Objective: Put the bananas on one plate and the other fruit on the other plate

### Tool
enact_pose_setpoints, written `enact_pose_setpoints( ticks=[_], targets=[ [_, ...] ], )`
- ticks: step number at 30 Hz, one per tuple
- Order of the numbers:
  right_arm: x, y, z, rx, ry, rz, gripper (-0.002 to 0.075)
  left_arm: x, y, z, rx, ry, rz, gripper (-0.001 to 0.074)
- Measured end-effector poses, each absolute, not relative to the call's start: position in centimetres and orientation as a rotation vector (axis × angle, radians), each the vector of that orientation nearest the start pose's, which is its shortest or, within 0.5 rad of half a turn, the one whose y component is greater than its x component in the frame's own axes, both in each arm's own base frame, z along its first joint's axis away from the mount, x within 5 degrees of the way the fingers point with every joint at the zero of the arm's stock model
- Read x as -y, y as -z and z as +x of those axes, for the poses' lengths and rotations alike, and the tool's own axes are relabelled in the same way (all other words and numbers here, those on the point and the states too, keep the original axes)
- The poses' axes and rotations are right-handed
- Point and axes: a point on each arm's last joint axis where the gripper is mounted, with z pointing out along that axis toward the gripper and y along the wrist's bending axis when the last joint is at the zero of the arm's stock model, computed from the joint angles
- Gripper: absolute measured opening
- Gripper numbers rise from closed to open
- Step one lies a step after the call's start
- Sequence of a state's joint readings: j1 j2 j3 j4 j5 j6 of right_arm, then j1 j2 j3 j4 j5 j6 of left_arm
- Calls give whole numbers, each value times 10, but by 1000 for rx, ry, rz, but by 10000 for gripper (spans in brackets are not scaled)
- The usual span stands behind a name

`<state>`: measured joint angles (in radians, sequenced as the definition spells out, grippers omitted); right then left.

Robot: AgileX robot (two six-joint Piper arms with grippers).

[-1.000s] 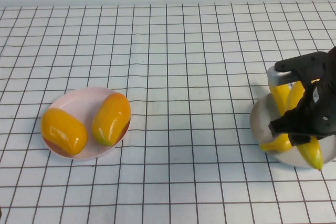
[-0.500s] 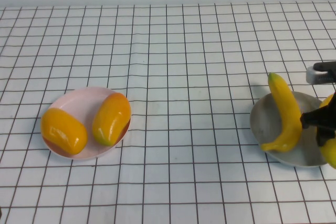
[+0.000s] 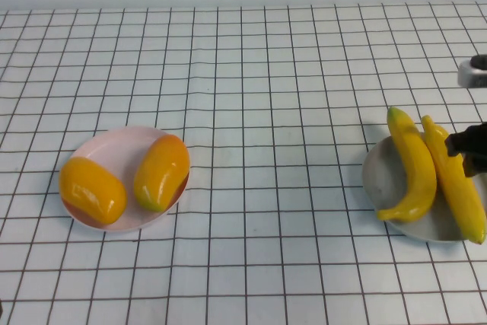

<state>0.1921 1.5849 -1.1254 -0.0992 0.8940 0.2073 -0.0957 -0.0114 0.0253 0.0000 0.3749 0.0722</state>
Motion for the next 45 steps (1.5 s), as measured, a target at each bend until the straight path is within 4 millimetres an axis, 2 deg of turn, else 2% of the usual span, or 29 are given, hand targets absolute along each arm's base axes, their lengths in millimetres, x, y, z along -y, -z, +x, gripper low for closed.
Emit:
enact_pose_setpoints(
  ticks=[3, 5, 8, 10, 13, 16, 18, 24, 30, 35, 40, 45],
  targets=[
    [-49, -287, 289, -2695, 2, -41, 369, 5, -172, 52, -1866, 16, 157, -4],
    [-46, -317, 271, -2584, -36, -32, 368, 5, -172, 52, -1866, 16, 157, -4],
    [-45, -350, 241, -2419, -122, -51, 349, 5, -172, 52, -1866, 16, 157, -4],
    [-44, -368, 214, -2302, -203, -70, 300, 5, -172, 52, -1866, 16, 157, -4],
    [-43, -380, 173, -2165, -299, -107, 165, 5, -172, 52, -1866, 16, 157, -4],
    [-39, -374, 141, -2087, -345, -112, 43, 5, -172, 52, -1866, 16, 157, -4],
    [-36, -370, 123, -2025, -353, -114, 11, 5, -172, 52, -1866, 16, 157, -4],
    [-24, -353, 75, -1906, -309, -130, -12, 5, -172, 52, -1866, 16, 157, -4],
    [-17, -320, 45, -1889, -290, -143, -14, 5, -172, 52, -1866, 16, 157, -4],
    [-15, -297, 38, -1770, -282, -144, -14, 5, -172, 52, -1866, 16, 157, -4],
    [-15, -270, 49, -1704, -265, -125, -14, 5, -172, 52, -1866, 16, 157, -4],
    [-14, -253, 58, -1599, -235, -105, -15, 5, -172, 52, -1866, 16, 157, -4]
  ],
)
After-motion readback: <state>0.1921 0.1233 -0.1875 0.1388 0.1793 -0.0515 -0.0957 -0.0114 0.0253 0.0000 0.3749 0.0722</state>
